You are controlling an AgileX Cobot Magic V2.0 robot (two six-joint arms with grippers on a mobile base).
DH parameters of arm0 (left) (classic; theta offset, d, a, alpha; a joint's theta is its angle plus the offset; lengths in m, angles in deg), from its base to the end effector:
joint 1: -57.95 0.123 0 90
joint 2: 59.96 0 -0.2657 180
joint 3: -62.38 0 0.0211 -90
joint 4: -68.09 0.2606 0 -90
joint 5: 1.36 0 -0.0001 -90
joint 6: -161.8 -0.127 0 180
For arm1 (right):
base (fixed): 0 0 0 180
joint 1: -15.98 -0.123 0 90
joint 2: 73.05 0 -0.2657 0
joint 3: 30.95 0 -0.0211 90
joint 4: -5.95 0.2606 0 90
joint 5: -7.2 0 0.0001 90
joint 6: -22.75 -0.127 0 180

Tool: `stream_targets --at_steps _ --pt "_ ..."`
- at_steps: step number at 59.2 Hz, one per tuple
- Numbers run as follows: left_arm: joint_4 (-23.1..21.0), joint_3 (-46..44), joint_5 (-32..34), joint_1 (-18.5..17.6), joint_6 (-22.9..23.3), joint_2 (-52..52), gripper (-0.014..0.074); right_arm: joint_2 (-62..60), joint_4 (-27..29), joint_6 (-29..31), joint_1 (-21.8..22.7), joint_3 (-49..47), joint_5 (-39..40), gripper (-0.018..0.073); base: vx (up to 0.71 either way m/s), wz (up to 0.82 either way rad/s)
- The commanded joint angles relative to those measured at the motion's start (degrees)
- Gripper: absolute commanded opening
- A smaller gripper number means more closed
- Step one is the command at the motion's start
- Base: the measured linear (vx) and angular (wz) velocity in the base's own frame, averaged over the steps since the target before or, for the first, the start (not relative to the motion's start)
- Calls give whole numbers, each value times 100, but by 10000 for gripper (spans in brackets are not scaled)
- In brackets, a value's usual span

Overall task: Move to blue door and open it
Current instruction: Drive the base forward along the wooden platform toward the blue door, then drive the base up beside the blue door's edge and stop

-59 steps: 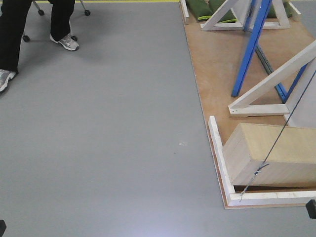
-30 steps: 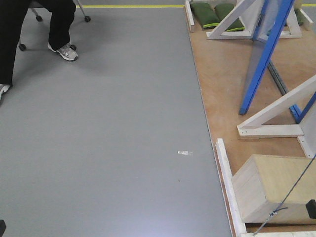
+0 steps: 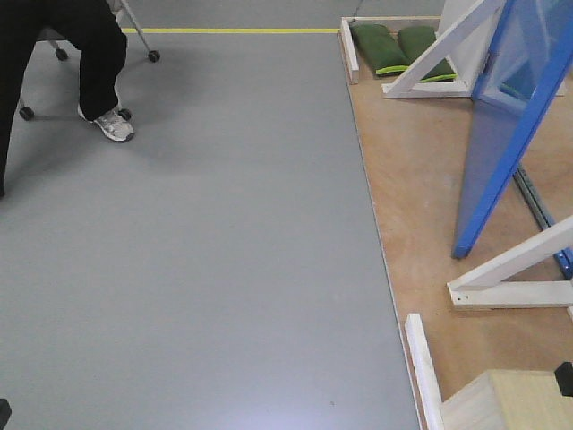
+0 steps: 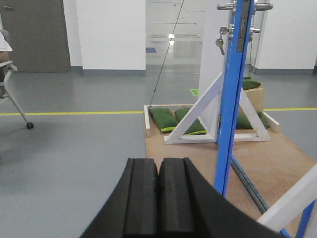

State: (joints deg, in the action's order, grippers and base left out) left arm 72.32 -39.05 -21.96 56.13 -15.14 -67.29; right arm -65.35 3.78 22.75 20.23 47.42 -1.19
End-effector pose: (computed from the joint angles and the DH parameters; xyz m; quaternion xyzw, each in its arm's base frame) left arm 0.1167 -0.0004 0.1605 0.0112 0.8009 0.0056 0.5987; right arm 0.1215 -0.0097 0.1875 0.0153 0.7339 -0.0399 0.6779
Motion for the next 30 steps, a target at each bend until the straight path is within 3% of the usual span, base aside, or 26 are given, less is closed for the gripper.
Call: stream_targets --at_steps 1,30 --pt "9 -181 469 -8 23 57 71 -55 -20 0 32 53 461 -4 45 1" --pt "9 -181 469 -8 23 57 71 -55 -20 0 32 53 461 -4 45 0"
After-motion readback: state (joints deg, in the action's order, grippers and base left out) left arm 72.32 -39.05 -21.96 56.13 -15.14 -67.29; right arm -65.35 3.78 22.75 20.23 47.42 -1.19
